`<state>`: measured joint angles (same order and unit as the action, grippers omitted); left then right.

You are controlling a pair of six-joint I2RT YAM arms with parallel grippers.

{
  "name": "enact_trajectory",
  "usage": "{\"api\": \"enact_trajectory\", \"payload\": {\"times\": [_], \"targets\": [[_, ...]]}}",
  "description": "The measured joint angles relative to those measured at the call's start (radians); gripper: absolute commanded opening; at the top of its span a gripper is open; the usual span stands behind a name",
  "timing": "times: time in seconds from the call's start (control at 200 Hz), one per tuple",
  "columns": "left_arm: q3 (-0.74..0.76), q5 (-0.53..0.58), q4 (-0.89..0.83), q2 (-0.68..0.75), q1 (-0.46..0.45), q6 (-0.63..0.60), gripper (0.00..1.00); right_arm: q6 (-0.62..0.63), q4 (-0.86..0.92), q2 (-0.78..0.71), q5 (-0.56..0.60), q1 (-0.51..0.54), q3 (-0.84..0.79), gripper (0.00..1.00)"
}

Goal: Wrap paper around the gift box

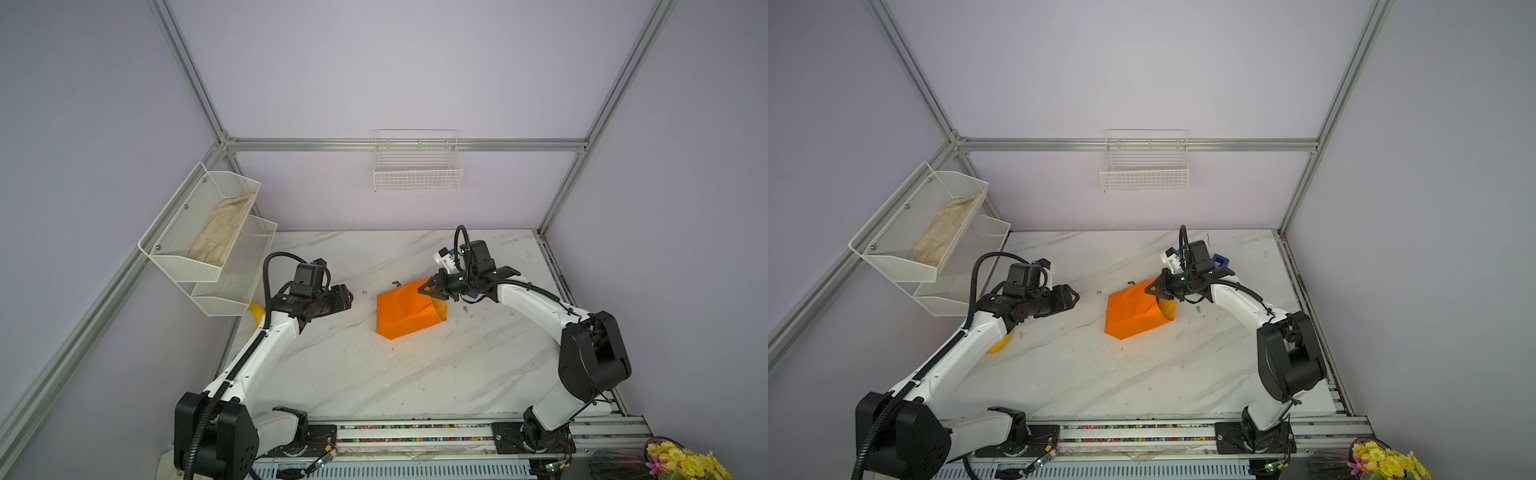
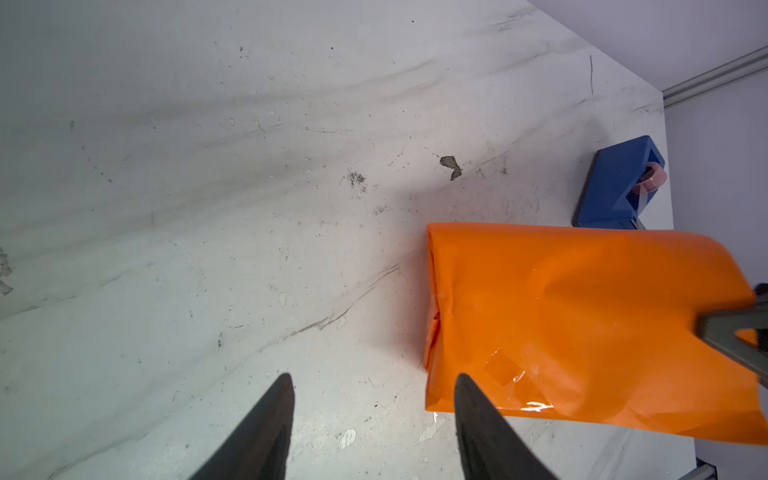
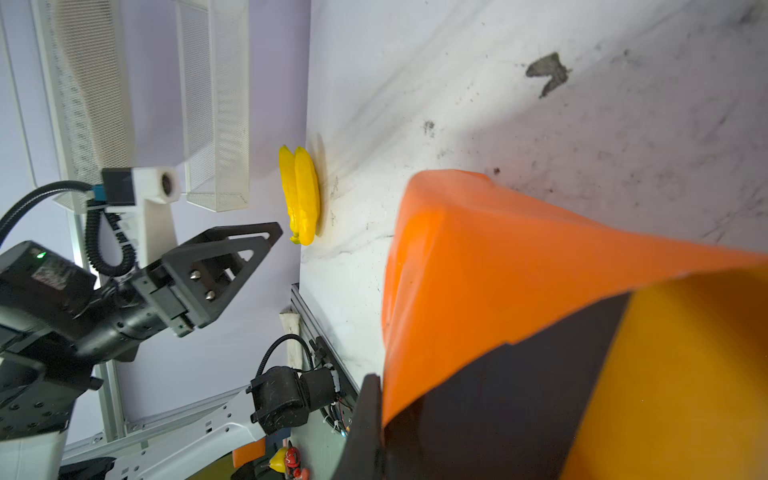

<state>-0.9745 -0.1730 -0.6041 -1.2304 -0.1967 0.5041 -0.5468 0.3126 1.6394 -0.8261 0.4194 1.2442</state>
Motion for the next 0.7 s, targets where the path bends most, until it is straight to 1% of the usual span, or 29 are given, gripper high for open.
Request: {"api": "enact_trajectory", "payload": {"times": [0.135, 0.27, 0.365, 0.5, 0.7], "targets": [[0.000, 0.034, -0.008, 0.010, 0.000, 0.001, 0.61, 0.061, 0.169, -0.043, 0.063, 0.002, 0.122, 0.00], [0.000, 0.040, -0.007, 0.017, 0.000, 0.008, 0.61, 0.131, 0.346, -0.045, 0.150, 0.009, 0.244, 0.00], [0.000, 0.039, -0.007, 0.016, 0.000, 0.010, 0.61, 0.177, 0.443, -0.042, 0.213, 0.031, 0.297, 0.00], [0.000, 0.019, -0.005, -0.002, 0.000, 0.012, 0.61, 0.204, 0.512, -0.014, 0.280, 0.097, 0.299, 0.00], [0.000, -0.008, -0.005, -0.036, 0.000, 0.011, 0.62, 0.173, 0.504, 0.067, 0.316, 0.230, 0.299, 0.00]]}}
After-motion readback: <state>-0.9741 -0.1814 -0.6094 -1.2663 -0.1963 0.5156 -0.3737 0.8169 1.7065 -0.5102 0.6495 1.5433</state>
